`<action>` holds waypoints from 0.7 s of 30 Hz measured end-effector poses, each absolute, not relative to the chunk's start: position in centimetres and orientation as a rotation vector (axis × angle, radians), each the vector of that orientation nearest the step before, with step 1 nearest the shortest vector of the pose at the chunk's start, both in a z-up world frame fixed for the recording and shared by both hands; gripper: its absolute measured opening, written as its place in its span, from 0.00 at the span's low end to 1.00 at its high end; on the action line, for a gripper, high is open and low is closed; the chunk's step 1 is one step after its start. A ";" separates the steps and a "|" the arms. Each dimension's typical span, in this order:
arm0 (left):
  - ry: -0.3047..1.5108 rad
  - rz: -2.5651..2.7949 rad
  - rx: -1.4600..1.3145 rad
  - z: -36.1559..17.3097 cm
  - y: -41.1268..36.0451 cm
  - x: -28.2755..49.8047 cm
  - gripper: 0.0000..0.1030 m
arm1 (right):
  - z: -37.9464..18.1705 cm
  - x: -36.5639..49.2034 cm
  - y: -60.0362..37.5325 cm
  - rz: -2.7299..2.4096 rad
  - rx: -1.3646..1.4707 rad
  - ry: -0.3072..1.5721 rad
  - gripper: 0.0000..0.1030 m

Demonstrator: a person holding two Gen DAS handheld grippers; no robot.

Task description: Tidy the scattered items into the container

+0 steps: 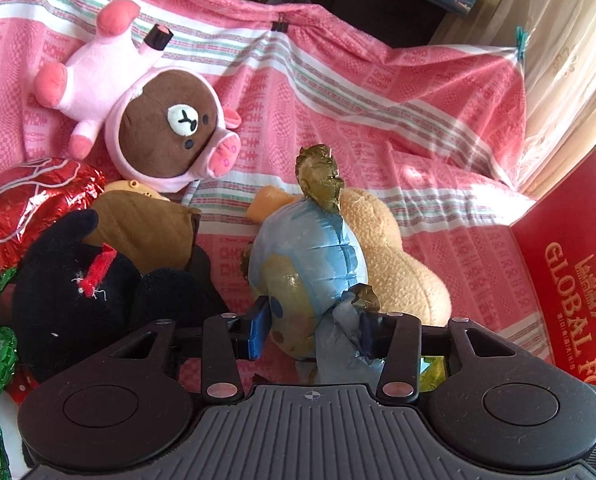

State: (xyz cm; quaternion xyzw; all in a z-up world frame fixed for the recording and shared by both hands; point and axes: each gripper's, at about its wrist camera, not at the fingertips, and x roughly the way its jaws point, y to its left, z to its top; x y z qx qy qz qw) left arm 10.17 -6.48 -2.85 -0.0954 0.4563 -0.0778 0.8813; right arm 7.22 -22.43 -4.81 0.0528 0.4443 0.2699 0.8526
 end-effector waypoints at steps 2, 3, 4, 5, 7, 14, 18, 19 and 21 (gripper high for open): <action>0.925 -0.178 -0.213 -1.8 -6.4 9.5 0.39 | -3.8 6.7 -22.8 0.581 0.123 0.917 0.25; 0.915 -0.187 -0.226 -1.2 -6.4 9.2 0.39 | -3.2 6.3 -22.9 0.589 0.124 0.901 0.25; 0.911 -0.196 -0.242 -0.8 -6.4 8.9 0.39 | -2.7 6.0 -23.1 0.594 0.124 0.888 0.25; 0.912 -0.208 -0.265 -0.4 -6.2 8.7 0.39 | -2.2 5.6 -23.4 0.598 0.128 0.877 0.25; 0.926 -0.225 -0.312 -0.2 -6.1 8.4 0.39 | -1.5 4.9 -24.1 0.601 0.144 0.867 0.25; 0.980 -0.216 -0.282 -2.1 -8.3 7.7 0.40 | -2.3 3.5 -25.9 0.548 0.161 0.909 0.42; 1.006 -0.194 -0.271 -2.8 -9.2 7.6 0.62 | -3.6 3.0 -25.6 0.532 0.142 0.903 0.60; 1.013 -0.188 -0.264 -2.9 -9.4 7.5 0.63 | -3.9 3.0 -25.5 0.535 0.143 0.902 0.60; 1.031 -0.175 -0.249 -3.3 -9.9 7.3 0.67 | -4.2 3.1 -25.3 0.542 0.143 0.895 0.58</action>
